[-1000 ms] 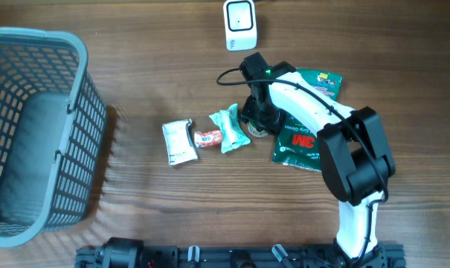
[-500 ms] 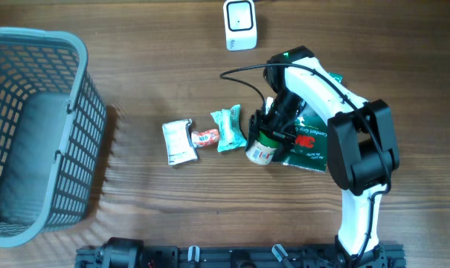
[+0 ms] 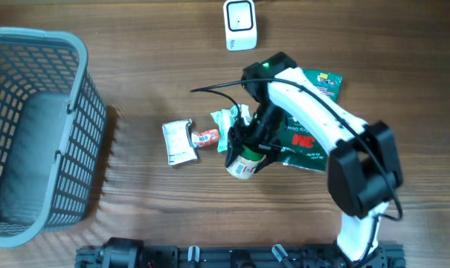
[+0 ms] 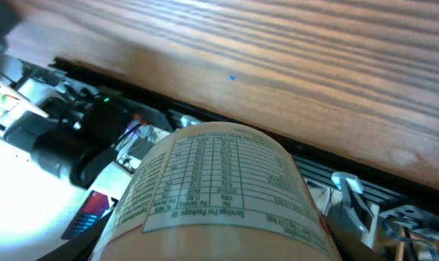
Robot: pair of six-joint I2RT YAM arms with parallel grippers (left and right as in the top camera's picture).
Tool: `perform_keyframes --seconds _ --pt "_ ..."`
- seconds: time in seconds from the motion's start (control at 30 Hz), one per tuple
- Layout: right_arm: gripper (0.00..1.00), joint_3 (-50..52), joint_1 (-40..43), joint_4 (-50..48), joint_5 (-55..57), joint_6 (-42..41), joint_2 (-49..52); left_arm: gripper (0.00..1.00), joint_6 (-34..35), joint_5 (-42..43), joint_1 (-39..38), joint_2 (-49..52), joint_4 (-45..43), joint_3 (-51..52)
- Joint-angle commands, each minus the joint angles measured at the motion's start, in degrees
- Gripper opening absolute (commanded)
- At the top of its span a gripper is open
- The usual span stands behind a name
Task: Scan the item barcode
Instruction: 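Lift the green-lidded jar up with the right gripper, then hold the jar's label over the white scanner with the right gripper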
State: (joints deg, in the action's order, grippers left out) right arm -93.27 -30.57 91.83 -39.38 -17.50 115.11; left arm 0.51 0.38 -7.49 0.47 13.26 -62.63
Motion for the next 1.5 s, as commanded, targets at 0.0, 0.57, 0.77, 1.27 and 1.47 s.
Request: perform_keyframes --seconds 0.0,0.57,0.77,1.27,1.47 --pt "0.56 -3.72 0.55 -3.34 9.22 -3.1 -5.55 1.0 -0.04 -1.18 0.37 -0.15 2.29 -0.22" --pt "0.55 -6.45 0.52 -65.44 59.47 3.74 -4.9 1.0 -0.04 3.23 0.22 0.02 15.89 30.93" --pt "0.56 -6.45 0.59 -88.54 59.95 13.6 5.51 1.0 -0.55 3.26 0.22 0.02 17.86 30.93" --pt "0.53 -6.54 4.26 -98.71 59.39 7.85 13.03 1.0 -6.05 3.23 0.22 0.02 14.38 45.55" --pt "0.55 -6.54 9.7 -77.55 59.39 1.75 0.07 1.0 -6.08 3.23 0.22 0.02 16.83 45.55"
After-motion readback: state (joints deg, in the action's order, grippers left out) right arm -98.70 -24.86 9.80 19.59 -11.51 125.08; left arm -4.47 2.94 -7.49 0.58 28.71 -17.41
